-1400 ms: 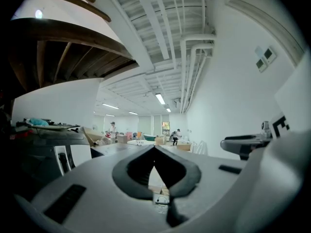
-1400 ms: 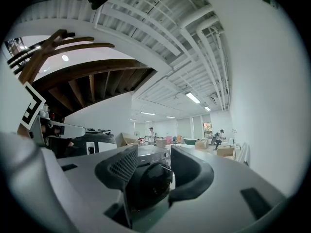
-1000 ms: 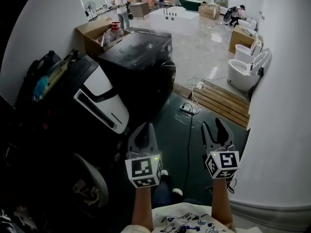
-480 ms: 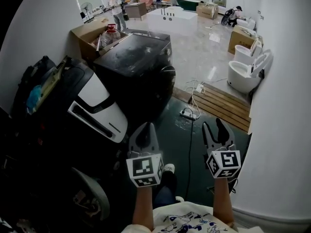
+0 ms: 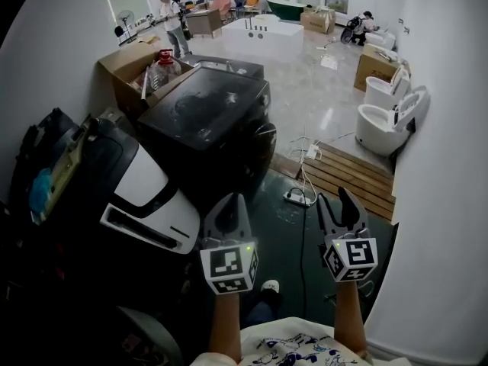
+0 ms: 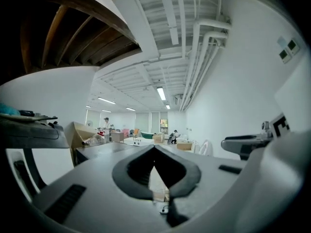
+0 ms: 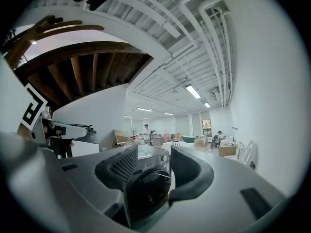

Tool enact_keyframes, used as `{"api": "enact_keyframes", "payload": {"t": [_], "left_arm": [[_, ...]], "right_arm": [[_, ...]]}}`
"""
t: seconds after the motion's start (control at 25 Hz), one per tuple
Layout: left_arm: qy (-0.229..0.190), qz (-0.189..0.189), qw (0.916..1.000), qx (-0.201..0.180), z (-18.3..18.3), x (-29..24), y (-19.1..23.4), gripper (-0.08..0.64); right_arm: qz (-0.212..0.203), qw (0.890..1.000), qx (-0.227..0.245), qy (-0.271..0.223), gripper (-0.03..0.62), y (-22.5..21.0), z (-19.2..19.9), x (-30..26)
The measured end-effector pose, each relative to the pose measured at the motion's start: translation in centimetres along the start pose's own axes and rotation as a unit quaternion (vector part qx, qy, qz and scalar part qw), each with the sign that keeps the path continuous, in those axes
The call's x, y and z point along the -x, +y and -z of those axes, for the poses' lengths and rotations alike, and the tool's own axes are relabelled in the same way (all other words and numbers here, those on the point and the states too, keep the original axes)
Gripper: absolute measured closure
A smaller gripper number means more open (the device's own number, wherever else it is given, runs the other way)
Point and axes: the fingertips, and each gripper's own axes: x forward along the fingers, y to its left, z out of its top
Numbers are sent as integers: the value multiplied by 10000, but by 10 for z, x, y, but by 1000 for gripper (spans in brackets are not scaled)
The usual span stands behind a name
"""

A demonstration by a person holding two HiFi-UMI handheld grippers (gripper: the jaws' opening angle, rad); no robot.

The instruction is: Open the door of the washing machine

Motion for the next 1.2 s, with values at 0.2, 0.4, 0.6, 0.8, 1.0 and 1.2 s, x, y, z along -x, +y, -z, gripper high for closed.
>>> {"api": "enact_keyframes", "payload": {"t": [0.2,0.4,0.6,0.8,1.0,1.2], "left_arm": [[31,76,10000,18,1,-47,27,557],[108,142,9998,54,8,-77,45,557],[280,130,9994,160,22,-99,57,558],[412,95,9988,235,32,-125,62,557],[484,28,9986,229,38,-161,68,557],[535,-90,9984,182,35,-211,72,557]], "right_arm": [[36,10000,21,52,387,3,2,-52],[64,9999,5,127,387,5,9,-86],[33,9994,54,327,387,6,21,-110],[-6,9988,101,473,387,-4,30,-134],[-70,9982,51,601,387,-20,44,-172],[-170,9986,0,509,387,-46,37,-226]]}}
